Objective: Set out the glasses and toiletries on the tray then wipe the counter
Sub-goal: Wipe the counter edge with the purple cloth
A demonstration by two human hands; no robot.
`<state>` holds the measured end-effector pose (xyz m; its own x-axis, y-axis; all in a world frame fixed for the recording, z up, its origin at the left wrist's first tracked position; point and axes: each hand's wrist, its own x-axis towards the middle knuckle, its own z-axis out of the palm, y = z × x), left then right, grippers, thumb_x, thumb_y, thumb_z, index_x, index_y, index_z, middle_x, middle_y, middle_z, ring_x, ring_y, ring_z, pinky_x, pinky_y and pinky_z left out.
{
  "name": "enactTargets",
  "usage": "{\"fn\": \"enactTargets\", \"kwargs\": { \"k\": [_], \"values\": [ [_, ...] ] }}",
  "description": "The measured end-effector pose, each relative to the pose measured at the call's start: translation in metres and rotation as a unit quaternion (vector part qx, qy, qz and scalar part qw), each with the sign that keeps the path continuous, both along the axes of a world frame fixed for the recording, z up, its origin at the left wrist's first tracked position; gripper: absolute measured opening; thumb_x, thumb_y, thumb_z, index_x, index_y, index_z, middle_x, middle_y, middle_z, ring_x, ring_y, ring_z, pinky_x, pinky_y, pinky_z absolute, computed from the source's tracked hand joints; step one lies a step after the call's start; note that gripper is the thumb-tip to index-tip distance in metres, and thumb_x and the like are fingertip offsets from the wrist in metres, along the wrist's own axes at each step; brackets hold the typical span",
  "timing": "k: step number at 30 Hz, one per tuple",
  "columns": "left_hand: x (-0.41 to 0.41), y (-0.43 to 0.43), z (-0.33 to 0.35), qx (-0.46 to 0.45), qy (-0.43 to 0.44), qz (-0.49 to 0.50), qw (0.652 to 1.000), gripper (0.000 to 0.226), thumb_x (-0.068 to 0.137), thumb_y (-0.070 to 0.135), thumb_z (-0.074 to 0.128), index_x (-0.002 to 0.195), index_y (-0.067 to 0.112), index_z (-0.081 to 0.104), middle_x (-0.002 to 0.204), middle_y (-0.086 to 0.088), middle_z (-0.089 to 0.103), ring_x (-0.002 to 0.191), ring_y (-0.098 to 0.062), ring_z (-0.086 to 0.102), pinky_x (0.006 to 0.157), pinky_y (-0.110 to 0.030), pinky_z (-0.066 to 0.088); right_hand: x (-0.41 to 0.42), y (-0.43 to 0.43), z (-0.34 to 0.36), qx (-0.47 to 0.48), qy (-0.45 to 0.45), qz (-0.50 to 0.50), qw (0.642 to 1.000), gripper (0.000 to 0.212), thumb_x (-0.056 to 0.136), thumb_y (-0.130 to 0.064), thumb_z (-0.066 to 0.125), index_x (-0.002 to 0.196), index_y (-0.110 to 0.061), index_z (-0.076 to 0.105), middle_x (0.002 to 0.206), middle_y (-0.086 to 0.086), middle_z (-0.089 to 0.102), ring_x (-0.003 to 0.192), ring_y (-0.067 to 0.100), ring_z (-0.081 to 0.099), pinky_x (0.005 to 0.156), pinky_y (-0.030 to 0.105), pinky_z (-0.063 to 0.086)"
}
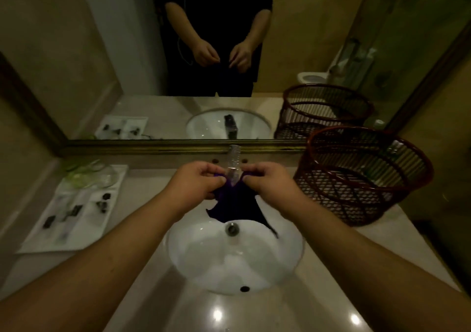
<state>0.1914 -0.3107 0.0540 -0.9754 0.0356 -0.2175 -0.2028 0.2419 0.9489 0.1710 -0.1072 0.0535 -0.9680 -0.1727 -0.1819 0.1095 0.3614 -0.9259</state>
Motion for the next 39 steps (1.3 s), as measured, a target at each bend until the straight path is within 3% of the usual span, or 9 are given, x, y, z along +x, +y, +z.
{"fn": "enactTargets", "kwargs": {
  "k": [7,11,17,21,26,30,33,36,39],
  "values": [
    [0.041,-0.089,-0.026,0.028,-0.032,0.035,0.998,0.027,0.09,0.019,0.066,0.111,0.035,0.069,0.103,0.006,0.075,0.092,-0.011,0.072,0.081,-0.033,0.058,0.014,-0.129,-0.033,0.096,0.019,0.148,0.984,0.058,0.085,-0.02,0.077,0.139,-0.018,0.058,0.124,0.002,0.065,0.106,0.015,0.065,0.089,0.03,0.058],
    [0.07,-0.14,-0.056,0.016,-0.042,0.05,0.998,0.041,0.09,0.027,0.069,0.129,0.033,0.057,0.112,0.011,0.072,0.095,-0.001,0.068,0.073,-0.017,0.053,0.016,-0.182,-0.066,0.13,0.028,0.135,0.982,0.05,0.087,-0.01,0.068,0.136,-0.017,0.062,0.128,0.006,0.064,0.108,0.019,0.064,0.092,0.033,0.056],
    [0.136,-0.233,-0.133,-0.33,-0.046,0.149,0.931,0.096,0.064,0.083,0.064,0.144,0.04,0.034,0.147,0.007,0.047,0.128,-0.017,0.047,0.096,-0.034,0.044,0.003,-0.22,-0.114,0.164,0.039,0.095,0.981,0.049,0.086,-0.009,0.063,0.132,-0.022,0.064,0.124,0.002,0.066,0.097,0.015,0.064,0.082,0.028,0.052],
    [0.175,-0.279,-0.189,-0.446,-0.103,0.153,0.876,0.123,0.053,0.102,0.041,0.153,0.035,0.018,0.164,-0.001,0.018,0.148,-0.028,0.018,0.116,-0.055,0.024,-0.012,-0.235,-0.138,0.165,0.043,0.031,0.985,0.052,0.086,-0.008,0.06,0.137,-0.02,0.06,0.095,-0.01,0.065,0.077,0.005,0.062,0.063,0.021,0.047],
    [0.199,-0.309,-0.239,-0.474,-0.196,0.126,0.849,0.13,0.048,0.107,0.026,0.155,0.038,0.001,0.166,0.002,-0.01,0.151,-0.027,-0.008,0.116,-0.064,0.005,-0.034,-0.262,-0.163,0.166,0.076,-0.01,0.983,0.057,0.089,-0.01,0.057,0.144,-0.021,0.052,0.1,-0.01,0.064,0.077,0.003,0.063,0.049,0.011,0.047],
    [0.21,-0.32,-0.27,-0.486,-0.186,0.128,0.844,0.128,0.049,0.108,0.024,0.155,0.038,0.002,0.166,0.0,-0.008,0.15,-0.03,-0.008,0.114,-0.067,0.001,-0.052,-0.291,-0.183,0.193,0.144,-0.02,0.97,0.056,0.09,-0.014,0.055,0.145,-0.023,0.05,0.119,0.001,0.06,0.088,0.015,0.066,0.075,0.038,0.061],
    [0.22,-0.319,-0.291,-0.513,-0.153,0.122,0.836,0.124,0.057,0.105,0.023,0.156,0.035,0.0,0.166,-0.003,-0.008,0.15,-0.031,-0.011,0.113,-0.069,-0.003,-0.065,-0.309,-0.207,0.195,0.174,-0.038,0.964,0.059,0.089,-0.015,0.058,0.145,-0.028,0.045,0.109,-0.009,0.054,0.077,0.007,0.063,0.062,0.03,0.059],
    [0.221,-0.318,-0.306,-0.537,-0.135,0.132,0.823,0.122,0.061,0.103,0.027,0.157,0.031,0.011,0.167,-0.006,0.001,0.151,-0.033,-0.005,0.113,-0.069,-0.001,-0.075,-0.321,-0.239,0.229,0.093,-0.003,0.969,0.063,0.086,-0.023,0.07,0.143,-0.024,0.041,0.111,-0.004,0.056,0.082,0.013,0.064,0.065,0.03,0.057],
    [0.219,-0.32,-0.312,-0.549,-0.125,0.131,0.816,0.121,0.061,0.102,0.031,0.156,0.028,0.02,0.166,-0.007,0.007,0.151,-0.034,0.0,0.112,-0.07,0.003,-0.075,-0.334,-0.27,0.308,0.046,0.084,0.947,0.04,0.089,-0.016,0.068,0.127,-0.01,0.055,0.111,0.01,0.064,0.096,0.027,0.065,0.081,0.039,0.055]
  ]
}}
